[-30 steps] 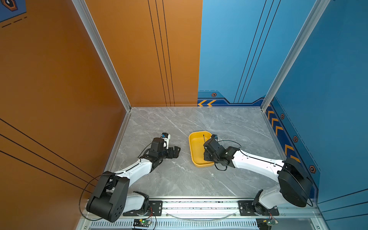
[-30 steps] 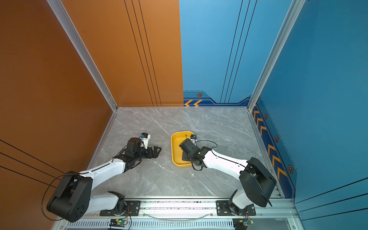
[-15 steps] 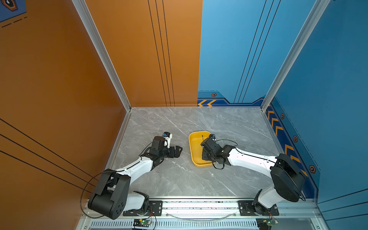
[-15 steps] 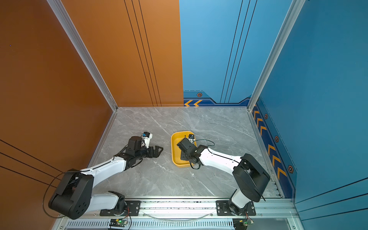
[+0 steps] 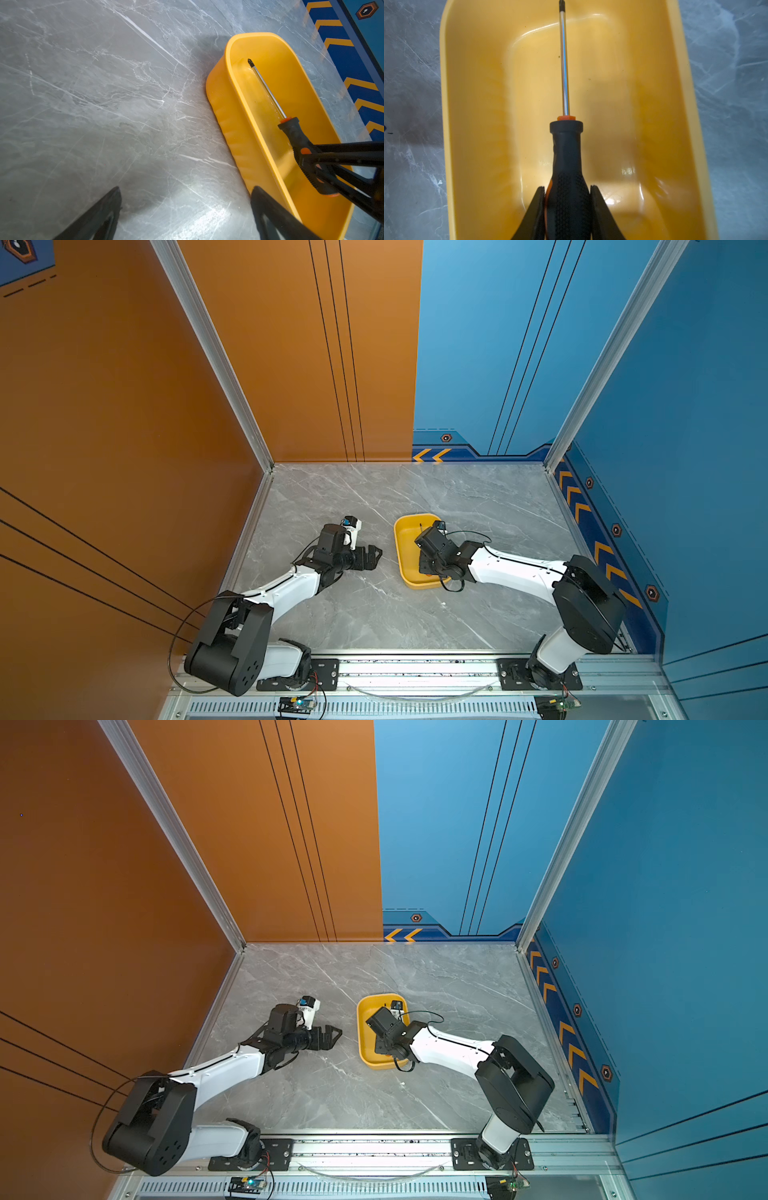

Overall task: Put the screwdriver in the bin
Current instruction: 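Lower the held screwdriver into the yellow tray with the right gripper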

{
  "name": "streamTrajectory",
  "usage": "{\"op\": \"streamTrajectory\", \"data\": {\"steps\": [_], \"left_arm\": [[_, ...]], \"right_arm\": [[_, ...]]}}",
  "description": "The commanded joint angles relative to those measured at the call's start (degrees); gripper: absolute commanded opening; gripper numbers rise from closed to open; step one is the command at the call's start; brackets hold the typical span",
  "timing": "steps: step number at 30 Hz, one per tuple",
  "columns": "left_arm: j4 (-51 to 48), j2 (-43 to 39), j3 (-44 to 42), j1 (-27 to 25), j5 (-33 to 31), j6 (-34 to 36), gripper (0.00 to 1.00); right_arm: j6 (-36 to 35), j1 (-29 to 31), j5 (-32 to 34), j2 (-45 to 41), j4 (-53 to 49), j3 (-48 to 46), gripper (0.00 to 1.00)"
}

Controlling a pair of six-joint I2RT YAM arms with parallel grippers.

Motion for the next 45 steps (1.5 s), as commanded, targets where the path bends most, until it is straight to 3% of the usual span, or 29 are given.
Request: {"op": "streamTrajectory", "data": {"steps": [1,9,31,45], "left_arm": [[-1.4,0.9,1.6,-0.7,1.0,0.8,0.98],[-2.2,1.2,2.0,-1.0,0.7,1.2,0.98],[-3.0,2.3,2.9,-2.0,-0.2,1.8,0.98],[-3.4,2.6,3.4,-2.3,-0.2,1.9,0.98]], "right_arm": [[-1.1,-0.2,1.4,1.3,-1.7,1.8,0.09],[-1.4,0.0,1.7,2.5,-1.8,2.1,0.14],[-3.3,0.2,2.0,6.7,-2.6,3.7,0.17],[-4.6,0.2,3.0,8.1,-4.9,5.6,0.34]]}}
